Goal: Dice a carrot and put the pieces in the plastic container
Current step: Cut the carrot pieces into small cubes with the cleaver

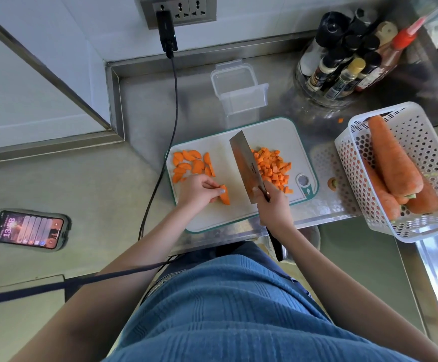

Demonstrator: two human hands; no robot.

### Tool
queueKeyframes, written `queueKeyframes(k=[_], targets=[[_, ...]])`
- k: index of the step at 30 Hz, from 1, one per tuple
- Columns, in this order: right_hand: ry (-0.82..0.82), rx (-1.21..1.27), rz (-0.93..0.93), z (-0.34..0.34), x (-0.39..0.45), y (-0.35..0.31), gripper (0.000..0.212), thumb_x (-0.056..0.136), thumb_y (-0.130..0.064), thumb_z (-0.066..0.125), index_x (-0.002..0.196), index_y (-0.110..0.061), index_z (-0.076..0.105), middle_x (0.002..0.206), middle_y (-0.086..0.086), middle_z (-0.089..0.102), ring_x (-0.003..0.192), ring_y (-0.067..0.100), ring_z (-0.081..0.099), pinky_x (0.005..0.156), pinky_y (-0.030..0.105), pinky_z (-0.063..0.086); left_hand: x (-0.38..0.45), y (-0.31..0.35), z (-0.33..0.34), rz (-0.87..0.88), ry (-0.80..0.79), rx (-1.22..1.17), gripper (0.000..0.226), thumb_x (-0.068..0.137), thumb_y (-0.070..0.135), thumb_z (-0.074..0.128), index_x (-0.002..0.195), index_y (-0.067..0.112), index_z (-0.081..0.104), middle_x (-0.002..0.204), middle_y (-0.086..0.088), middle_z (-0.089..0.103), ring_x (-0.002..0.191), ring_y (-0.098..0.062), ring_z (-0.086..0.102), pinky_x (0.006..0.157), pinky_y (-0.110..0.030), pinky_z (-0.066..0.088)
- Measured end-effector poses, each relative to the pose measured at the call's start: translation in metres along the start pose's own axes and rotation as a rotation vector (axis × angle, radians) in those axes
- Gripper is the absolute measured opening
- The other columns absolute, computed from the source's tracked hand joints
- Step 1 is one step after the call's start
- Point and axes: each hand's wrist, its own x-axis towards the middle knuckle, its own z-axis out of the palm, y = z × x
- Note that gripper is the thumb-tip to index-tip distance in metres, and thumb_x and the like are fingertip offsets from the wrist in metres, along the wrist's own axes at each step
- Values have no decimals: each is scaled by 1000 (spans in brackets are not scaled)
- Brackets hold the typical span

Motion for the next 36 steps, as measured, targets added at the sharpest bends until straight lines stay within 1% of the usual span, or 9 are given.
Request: queueKeyframes(k=[2, 5, 10, 13, 15, 19, 25, 32, 36], targets=[[-12, -3, 7, 2, -3, 0, 18, 100, -26, 44, 99, -12, 55, 61, 0, 50, 52, 22, 48, 54, 42, 48, -2, 2, 2, 4, -3, 17, 15, 75, 9, 78, 82, 8, 65, 71, -3, 66, 63, -15, 64, 69, -30, 58], [-29, -15, 24, 7, -7, -2, 21, 100, -25, 43, 82, -17, 47, 59, 1, 48, 49, 20, 43, 51, 33, 38, -4, 1, 4, 19, 19, 18, 14, 77, 16, 77, 85, 9, 67, 72, -4, 66, 64, -17, 63, 68, -32, 57], [-43, -64, 53, 16, -11, -6, 21, 101, -24, 42, 89, -8, 48, 64, 6, 52, 54, 23, 46, 51, 31, 36, -5, -10, 2, 7, 44, -17, 19, 87, 19, 66, 104, 10, 70, 88, -7, 71, 85, -25, 68, 84, -41, 55], [-32, -56, 52, 23, -13, -8, 22, 100, -23, 42, 85, -7, 44, 63, 5, 49, 56, 23, 44, 50, 31, 33, -12, -10, 5, 38, 0, 17, 35, 79, 9, 73, 113, 9, 66, 98, 0, 67, 86, -9, 64, 79, -14, 51], [-30, -58, 53, 26, -14, -9, 22, 100, -23, 41, 83, -9, 42, 63, 6, 49, 57, 27, 47, 50, 32, 34, -17, -9, 10, 102, -24, 22, 46, 72, -2, 76, 116, 4, 63, 94, -1, 66, 78, -3, 61, 71, -7, 48], [-24, -68, 56, 28, -15, -12, 20, 100, -23, 41, 83, -12, 42, 64, 4, 50, 60, 26, 47, 52, 31, 33, -22, -10, 19, 287, -9, 76, 39, 68, -7, 77, 104, 5, 68, 89, -6, 70, 74, -6, 65, 74, -15, 52], [-8, -58, 69, 28, -17, -13, 20, 100, -23, 41, 83, -13, 41, 67, 6, 52, 61, 27, 49, 54, 31, 36, -25, -9, 32, 415, 18, 109, 17, 74, -1, 74, 90, 6, 72, 80, 8, 70, 75, -1, 65, 77, -17, 52], [39, -81, 68, 13, -15, -10, 19, 101, -23, 42, 85, -12, 44, 64, -2, 49, 58, 17, 44, 49, 28, 29, -17, -5, 48, 403, -18, 190, 24, 76, 9, 74, 99, 16, 71, 86, 6, 71, 78, -5, 67, 78, -31, 55], [116, -78, 50, 3, -16, -12, 20, 101, -24, 41, 85, -12, 45, 62, 0, 49, 55, 17, 43, 48, 30, 29, -20, -9, 43, 346, 26, 177, 50, 76, 13, 77, 122, 6, 60, 99, 3, 65, 86, -8, 61, 84, -22, 50]])
